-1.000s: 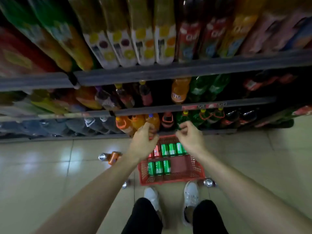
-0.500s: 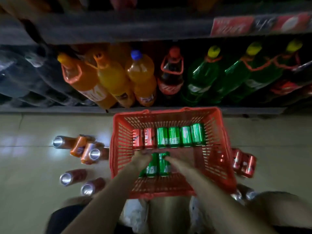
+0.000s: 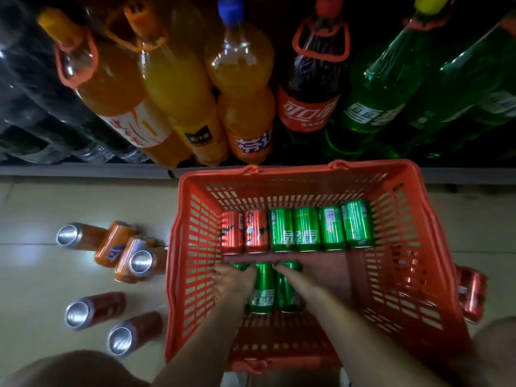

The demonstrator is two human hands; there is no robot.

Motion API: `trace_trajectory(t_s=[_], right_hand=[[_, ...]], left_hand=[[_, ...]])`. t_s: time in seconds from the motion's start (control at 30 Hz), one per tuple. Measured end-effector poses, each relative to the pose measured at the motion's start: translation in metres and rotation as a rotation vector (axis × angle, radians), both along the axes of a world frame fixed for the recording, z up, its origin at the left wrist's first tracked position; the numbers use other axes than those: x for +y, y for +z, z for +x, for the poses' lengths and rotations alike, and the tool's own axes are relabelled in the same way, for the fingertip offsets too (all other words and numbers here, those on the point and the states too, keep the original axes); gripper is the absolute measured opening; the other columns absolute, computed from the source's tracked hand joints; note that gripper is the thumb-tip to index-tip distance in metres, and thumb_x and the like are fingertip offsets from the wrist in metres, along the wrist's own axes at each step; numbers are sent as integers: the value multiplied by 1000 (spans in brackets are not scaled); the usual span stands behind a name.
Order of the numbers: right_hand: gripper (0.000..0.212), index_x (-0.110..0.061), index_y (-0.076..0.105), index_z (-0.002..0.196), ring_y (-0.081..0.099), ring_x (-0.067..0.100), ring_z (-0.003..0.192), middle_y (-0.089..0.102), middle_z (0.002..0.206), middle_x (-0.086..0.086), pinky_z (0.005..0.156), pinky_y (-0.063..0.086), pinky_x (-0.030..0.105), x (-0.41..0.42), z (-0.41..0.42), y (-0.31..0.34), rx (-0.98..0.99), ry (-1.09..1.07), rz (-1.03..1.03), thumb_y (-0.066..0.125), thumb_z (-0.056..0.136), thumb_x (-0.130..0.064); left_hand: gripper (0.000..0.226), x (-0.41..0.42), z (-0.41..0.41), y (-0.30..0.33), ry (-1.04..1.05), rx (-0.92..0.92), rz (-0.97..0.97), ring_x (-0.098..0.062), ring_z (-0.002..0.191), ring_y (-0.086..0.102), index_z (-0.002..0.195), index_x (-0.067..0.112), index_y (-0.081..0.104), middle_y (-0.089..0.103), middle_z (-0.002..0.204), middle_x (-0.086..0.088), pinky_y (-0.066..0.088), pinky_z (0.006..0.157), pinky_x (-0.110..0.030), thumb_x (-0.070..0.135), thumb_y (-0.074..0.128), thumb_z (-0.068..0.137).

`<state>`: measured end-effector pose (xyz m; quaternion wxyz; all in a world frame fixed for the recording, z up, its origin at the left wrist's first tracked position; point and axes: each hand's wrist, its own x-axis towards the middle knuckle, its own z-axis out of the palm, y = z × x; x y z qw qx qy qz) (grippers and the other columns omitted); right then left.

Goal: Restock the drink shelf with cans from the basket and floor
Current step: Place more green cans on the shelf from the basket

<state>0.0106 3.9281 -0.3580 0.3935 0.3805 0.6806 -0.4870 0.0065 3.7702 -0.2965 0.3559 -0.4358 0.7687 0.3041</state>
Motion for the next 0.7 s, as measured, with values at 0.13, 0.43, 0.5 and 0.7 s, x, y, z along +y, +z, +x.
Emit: trace_trajectory(t_s=[0.13,0.43,0.5,0.7], right_hand=[[82,-19,64,128,70,27,108,71,121,7,96,59,46,12,-2,4,-22,-11,3,90,61,-58],[30,-8,74,101,76,35,92,78,98,16,88,62,50,30,-7,34,-35,-107,-52,87,76,-20],[33,-8,75,100,76,37,96,78,99,18,93,59,55,33,-10,37,-60,-145,-119,87,75,-27],[41,-4,71,115,74,39,98,76,91,18,97,56,60,30,-15,46,-115,-219,-335,78,84,-30]], left_hand=[[98,-5,-1,-7,-80,-66,39,-46,158,9,164,3,12,4,171,-26,19,128,-55,59,59,98],[122,-13,10,-35,165,-38,279,-44,144,43,165,17,2,41,157,-23,40,119,-55,17,88,79],[122,-13,13,-45,157,-50,299,-42,142,46,162,15,18,44,155,-21,43,118,-53,31,94,69],[78,-27,20,-76,218,-9,392,-33,105,72,121,16,63,73,116,-11,60,96,-54,40,100,57]])
